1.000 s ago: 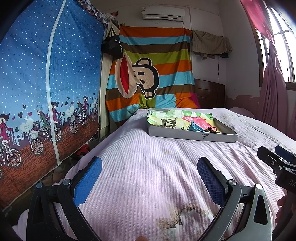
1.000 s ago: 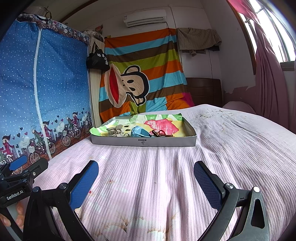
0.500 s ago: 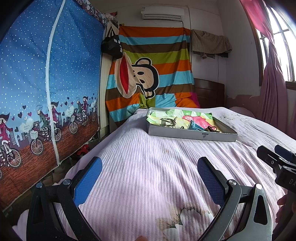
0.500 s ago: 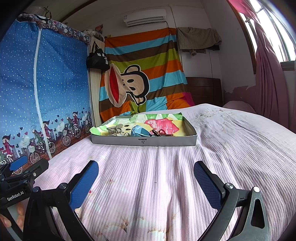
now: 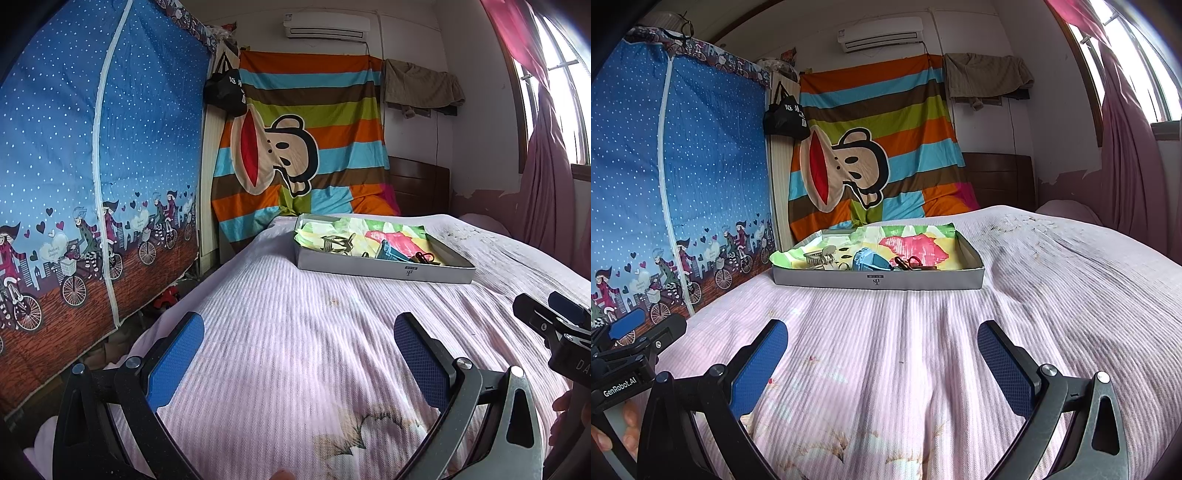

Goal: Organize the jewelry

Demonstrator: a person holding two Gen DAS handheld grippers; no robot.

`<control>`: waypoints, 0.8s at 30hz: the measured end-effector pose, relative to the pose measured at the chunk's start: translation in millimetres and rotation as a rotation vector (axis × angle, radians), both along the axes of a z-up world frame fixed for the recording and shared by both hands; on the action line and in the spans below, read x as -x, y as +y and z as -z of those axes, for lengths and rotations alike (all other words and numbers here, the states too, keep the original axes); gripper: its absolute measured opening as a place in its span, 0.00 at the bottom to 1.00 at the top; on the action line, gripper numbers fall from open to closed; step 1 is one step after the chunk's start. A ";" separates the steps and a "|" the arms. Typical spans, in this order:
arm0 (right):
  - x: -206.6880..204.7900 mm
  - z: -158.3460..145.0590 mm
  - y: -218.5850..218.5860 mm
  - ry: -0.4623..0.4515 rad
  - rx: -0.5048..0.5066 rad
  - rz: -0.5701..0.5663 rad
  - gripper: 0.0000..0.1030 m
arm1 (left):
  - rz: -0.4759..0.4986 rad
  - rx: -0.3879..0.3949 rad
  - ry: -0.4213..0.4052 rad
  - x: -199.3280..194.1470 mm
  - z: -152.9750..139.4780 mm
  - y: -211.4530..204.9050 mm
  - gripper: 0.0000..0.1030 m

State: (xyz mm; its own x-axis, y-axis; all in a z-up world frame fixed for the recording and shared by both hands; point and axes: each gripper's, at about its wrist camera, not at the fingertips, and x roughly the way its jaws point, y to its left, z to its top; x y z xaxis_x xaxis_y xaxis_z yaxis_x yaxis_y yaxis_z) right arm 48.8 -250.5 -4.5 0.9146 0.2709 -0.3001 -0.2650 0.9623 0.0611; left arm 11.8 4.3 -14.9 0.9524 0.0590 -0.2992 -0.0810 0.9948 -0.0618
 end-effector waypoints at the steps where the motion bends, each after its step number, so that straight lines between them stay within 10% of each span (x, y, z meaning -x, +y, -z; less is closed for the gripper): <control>1: 0.0 -0.1 -0.1 0.000 0.000 0.000 1.00 | 0.000 0.000 0.001 0.0 0.1 -0.1 0.98; 24: -0.1 -0.9 -0.2 0.002 0.000 0.000 1.00 | -0.005 0.025 0.021 -3.3 0.3 -0.6 0.98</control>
